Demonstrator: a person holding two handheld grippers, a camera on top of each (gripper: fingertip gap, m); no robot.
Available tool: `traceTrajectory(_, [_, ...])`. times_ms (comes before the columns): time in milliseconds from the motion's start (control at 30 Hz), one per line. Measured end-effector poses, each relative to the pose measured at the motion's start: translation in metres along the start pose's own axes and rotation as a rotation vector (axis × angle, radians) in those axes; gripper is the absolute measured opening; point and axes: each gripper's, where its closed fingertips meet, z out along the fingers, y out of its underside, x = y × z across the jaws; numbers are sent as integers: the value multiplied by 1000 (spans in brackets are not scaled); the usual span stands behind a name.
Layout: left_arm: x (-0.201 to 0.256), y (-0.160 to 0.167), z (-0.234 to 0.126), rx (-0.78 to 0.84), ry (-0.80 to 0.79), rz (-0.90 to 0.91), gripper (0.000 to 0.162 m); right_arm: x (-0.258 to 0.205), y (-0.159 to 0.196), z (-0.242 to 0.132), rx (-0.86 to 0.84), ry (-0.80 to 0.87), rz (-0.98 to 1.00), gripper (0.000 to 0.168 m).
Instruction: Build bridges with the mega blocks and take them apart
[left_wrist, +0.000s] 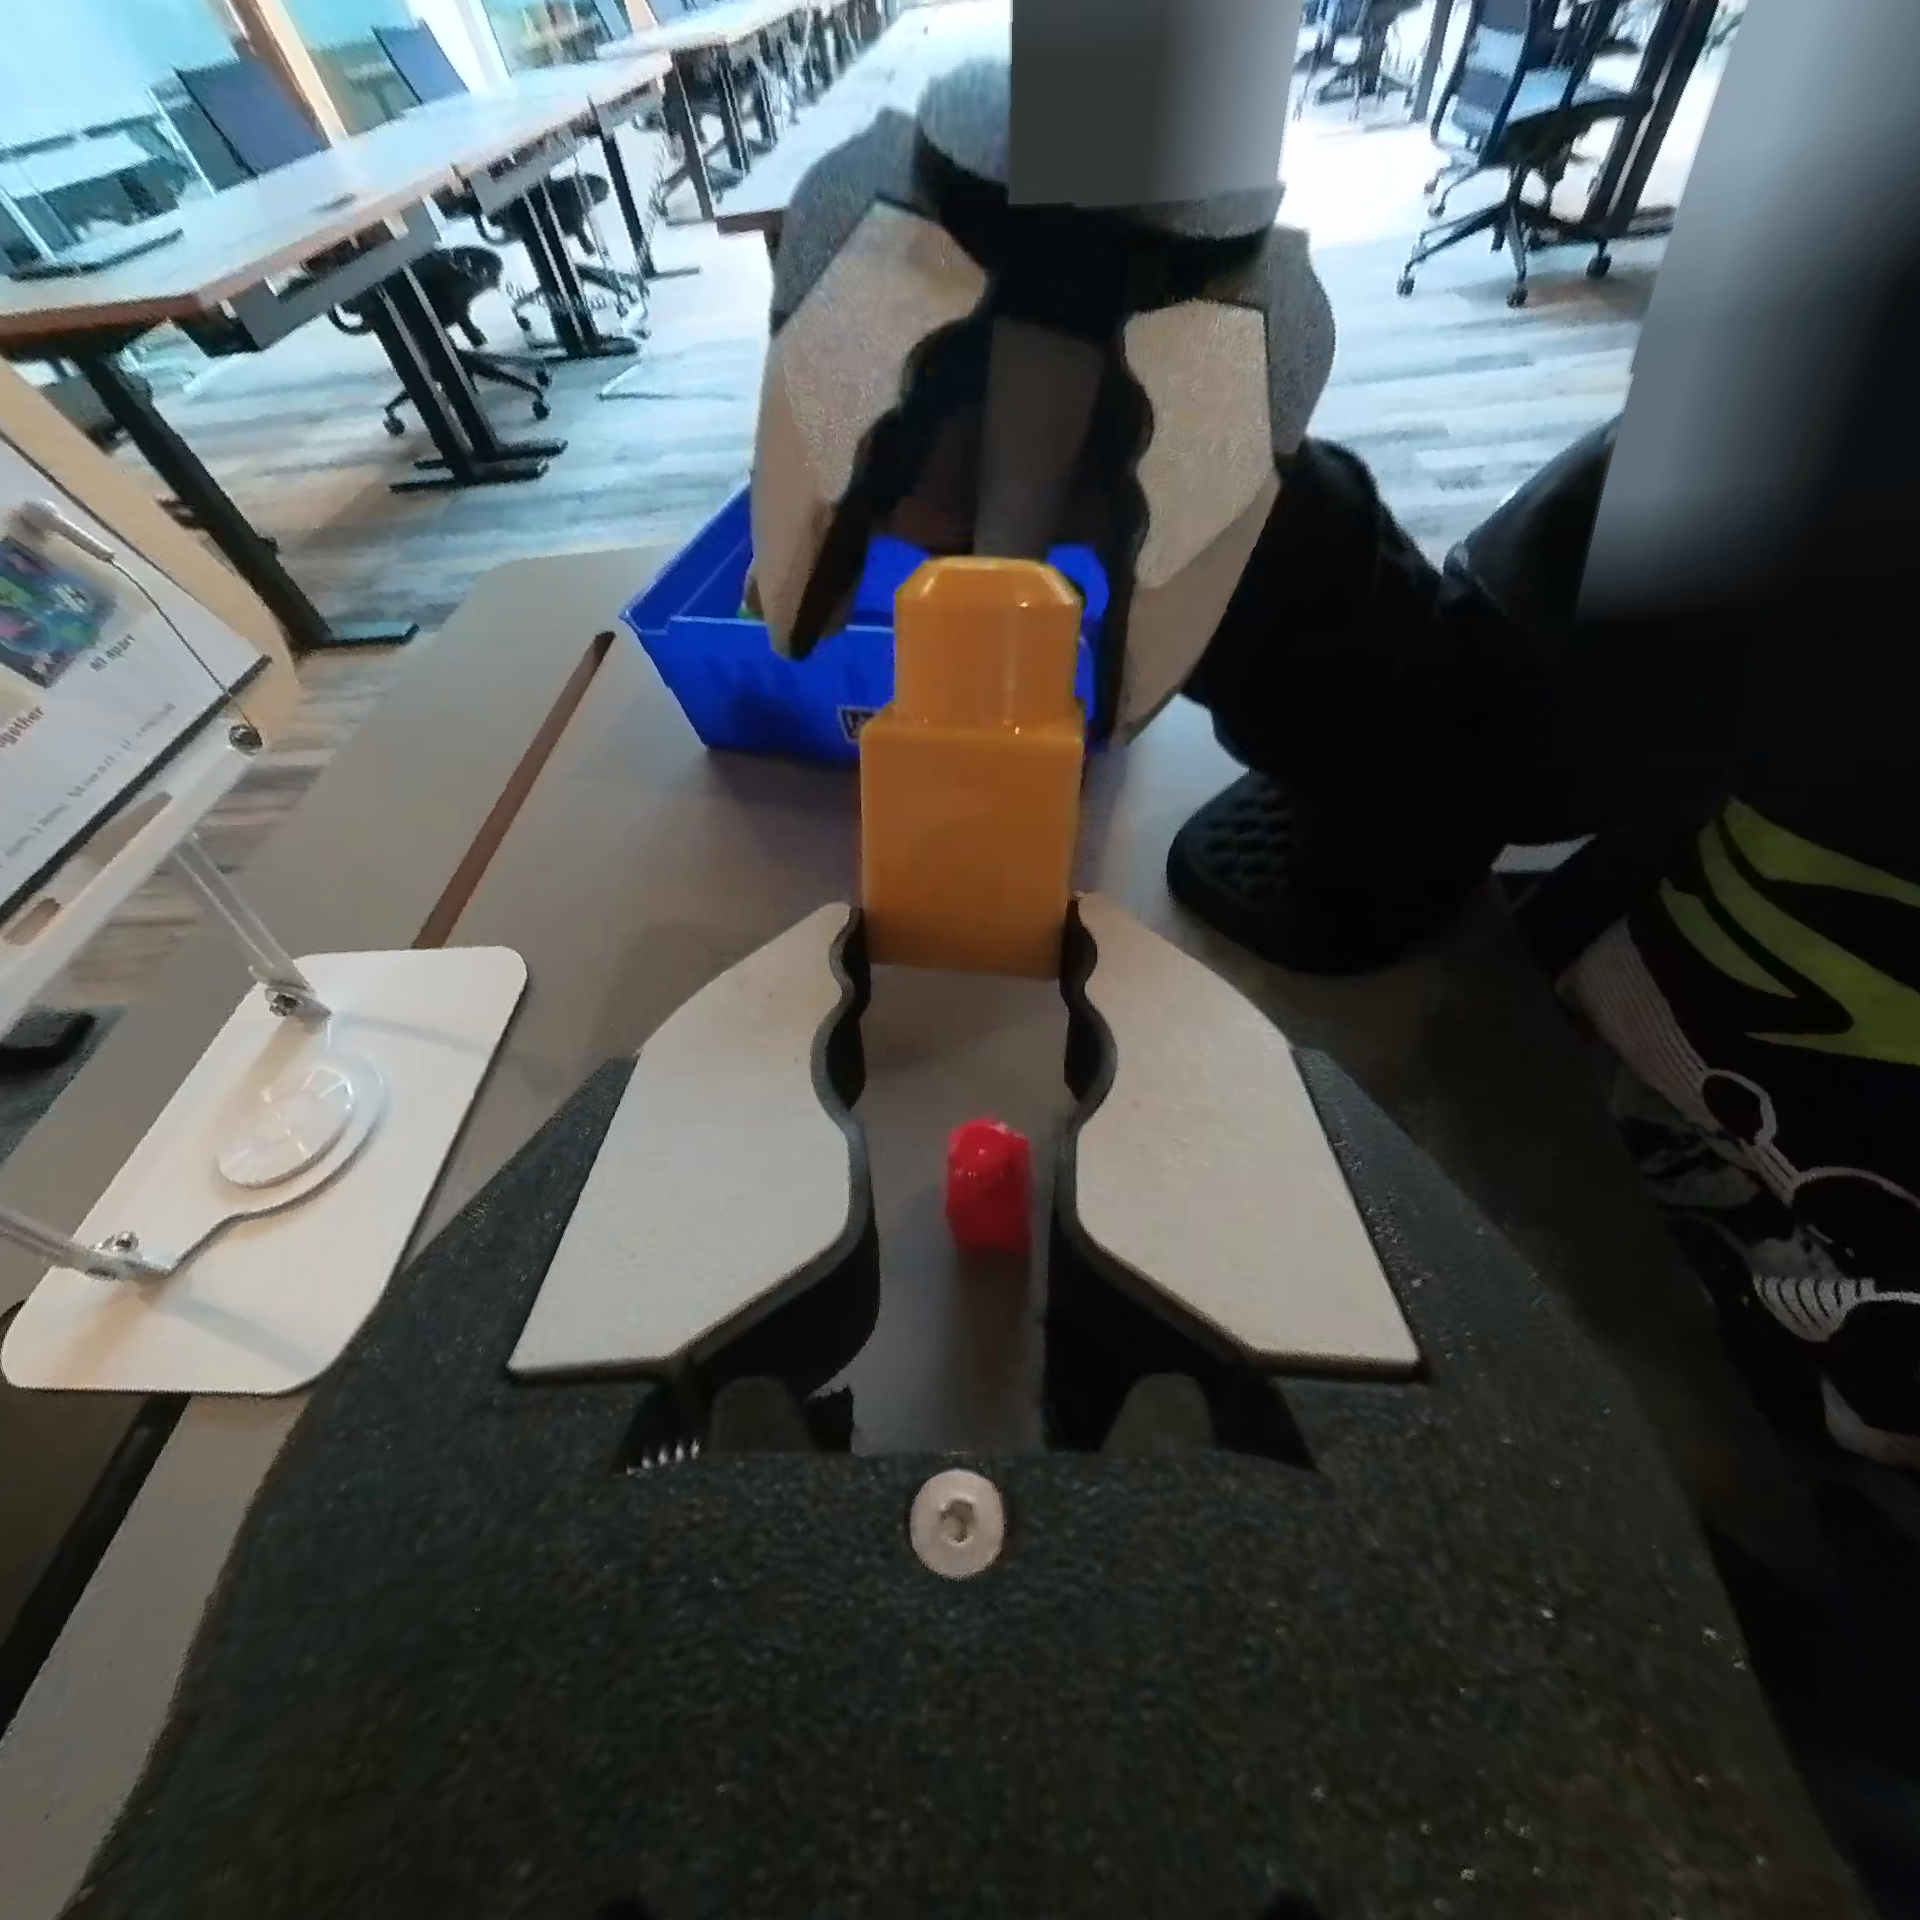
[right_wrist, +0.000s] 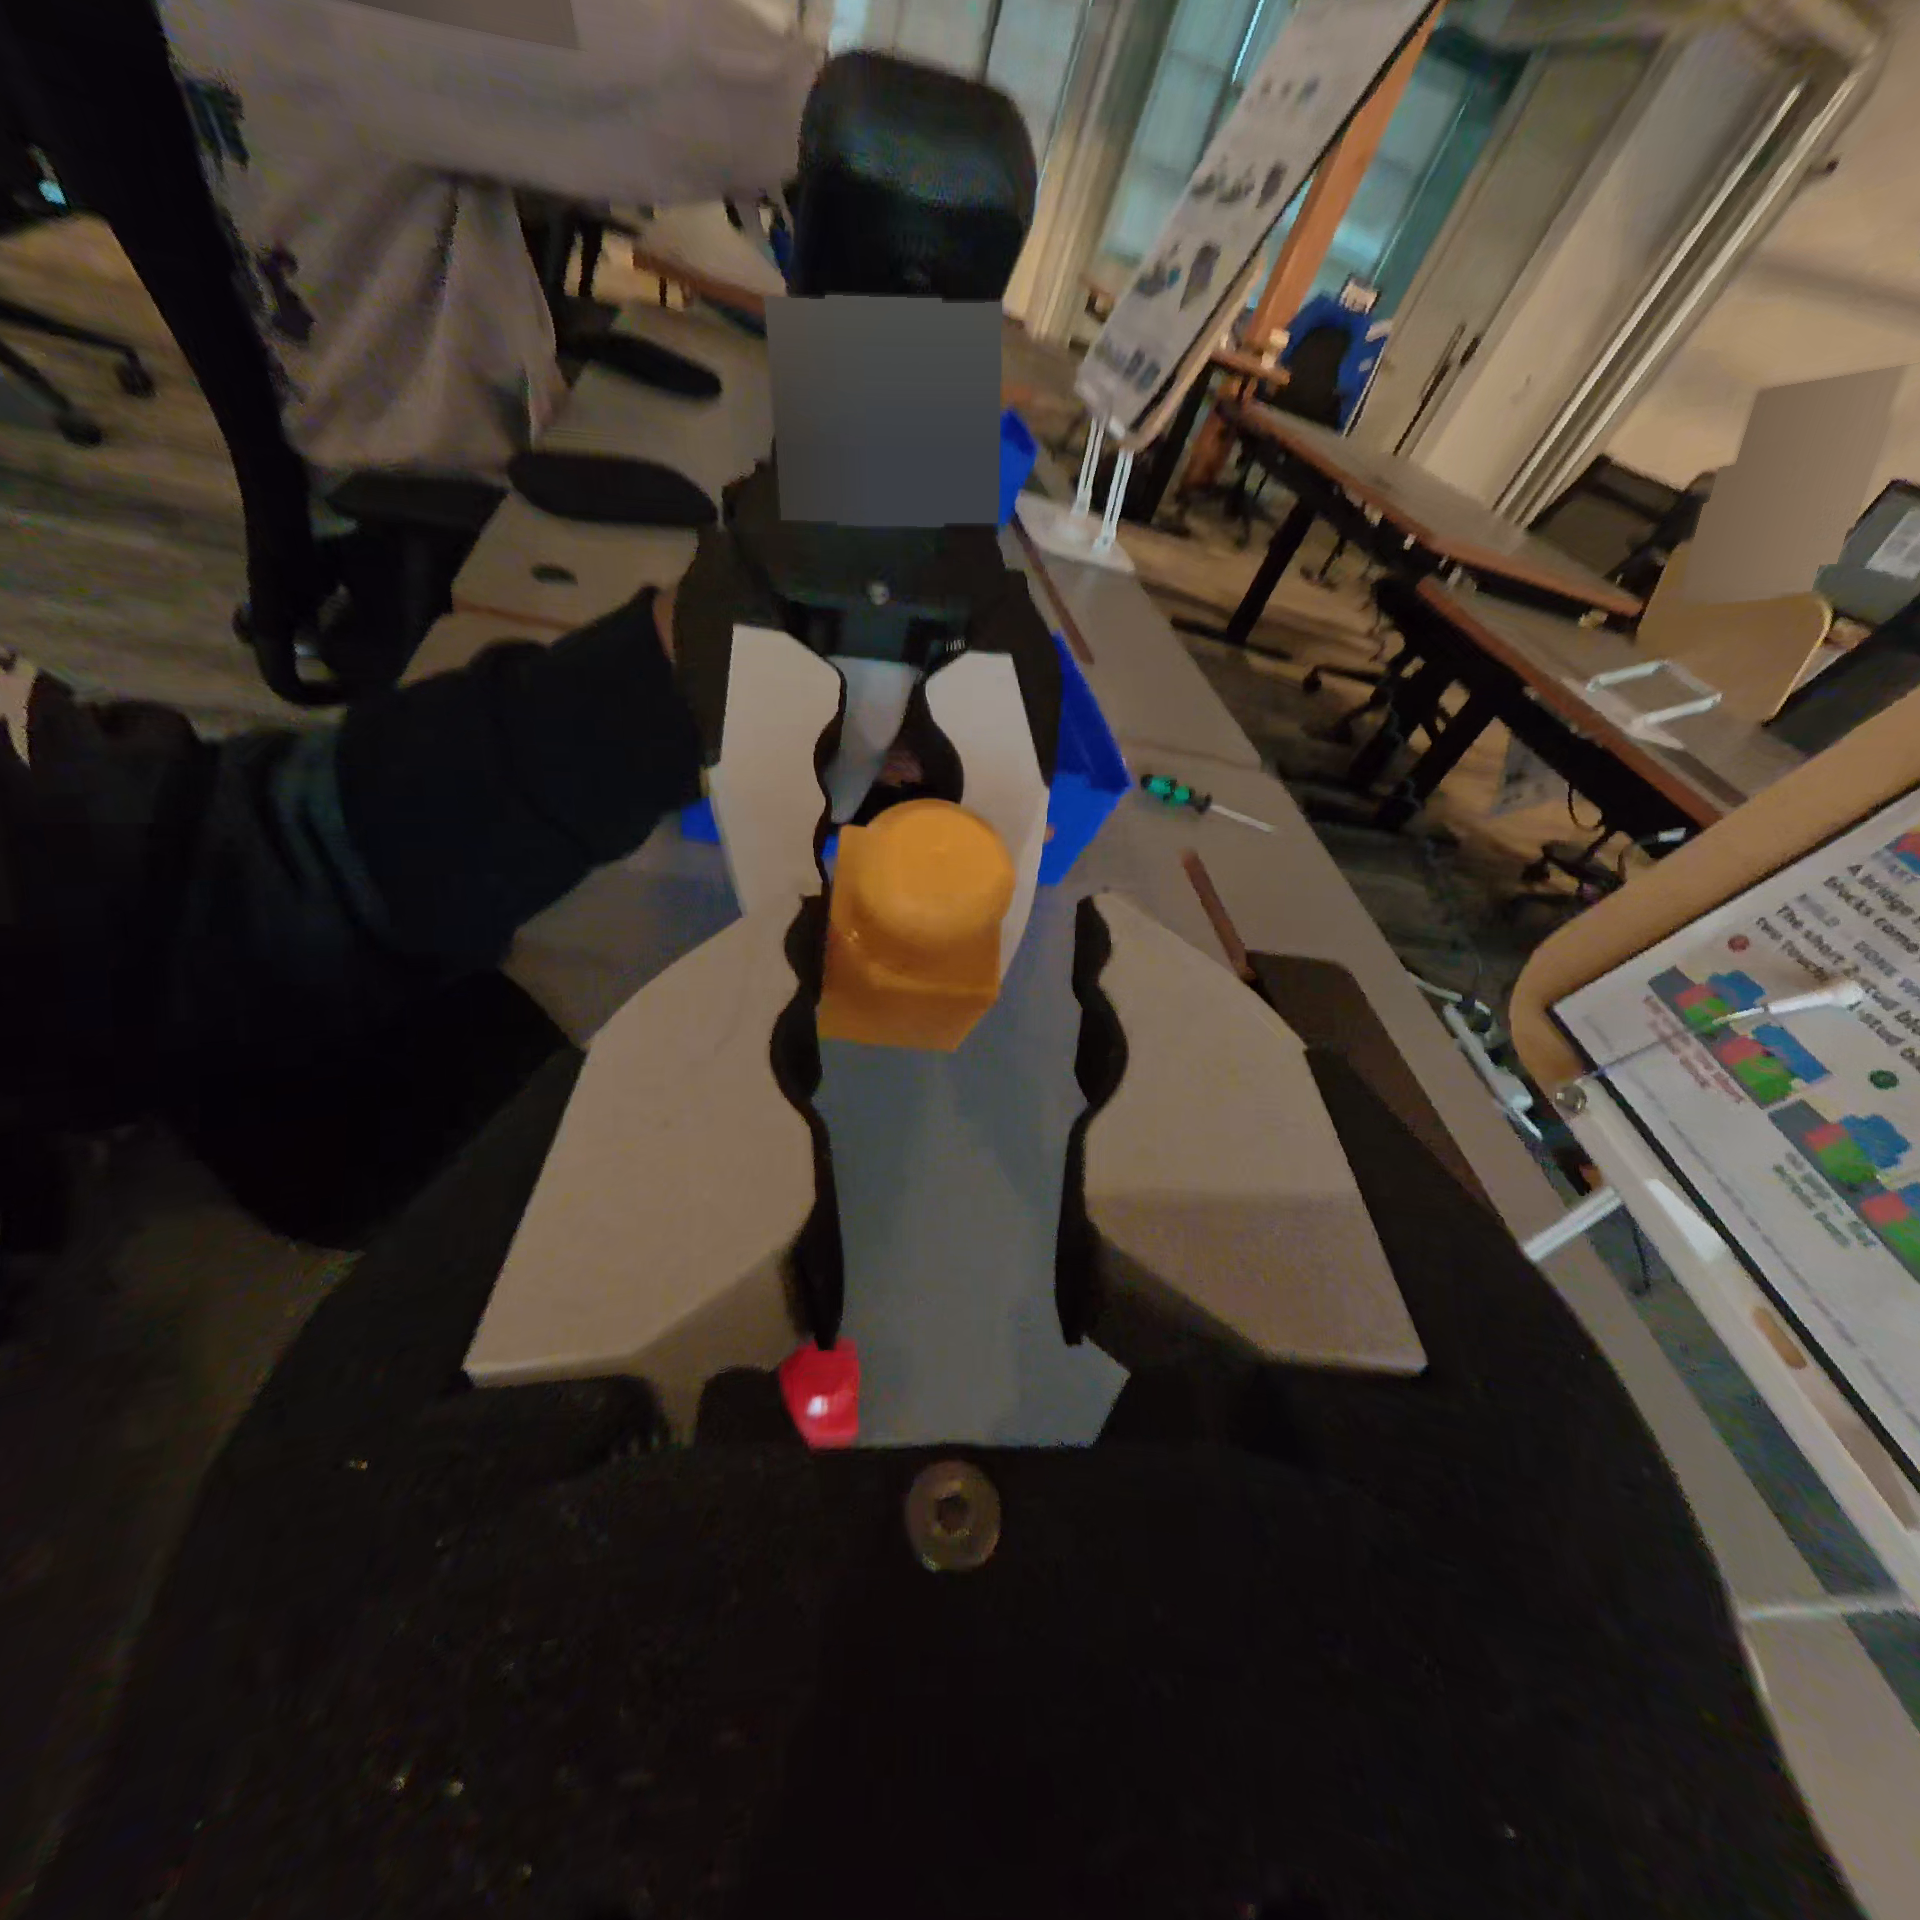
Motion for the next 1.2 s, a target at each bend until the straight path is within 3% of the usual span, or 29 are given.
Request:
traceTrajectory(200, [4,13,8,-83,16,21,36,-9,17,5,-128,-37,-11,41])
traceTrajectory(433, [-1,14,6,-89,-21,34,36,-10,21,5,-159,-44,-13,33])
traceTrajectory(633, [-19,10,-31,-62,-183,37,34,-8,43,-9,-307,-37,-85,33])
traceTrajectory(833, [-43,8,-88,-33,-431,-18,36,-13,88,-10,-496,-128,-123,33])
traceTrajectory(1033, [-46,5,-125,24,-546,-32,38,-37,167,-14,-600,-174,-8,33])
traceTrajectory(1200, [-43,-3,-143,70,-601,-6,39,-44,207,-12,-657,-191,22,33])
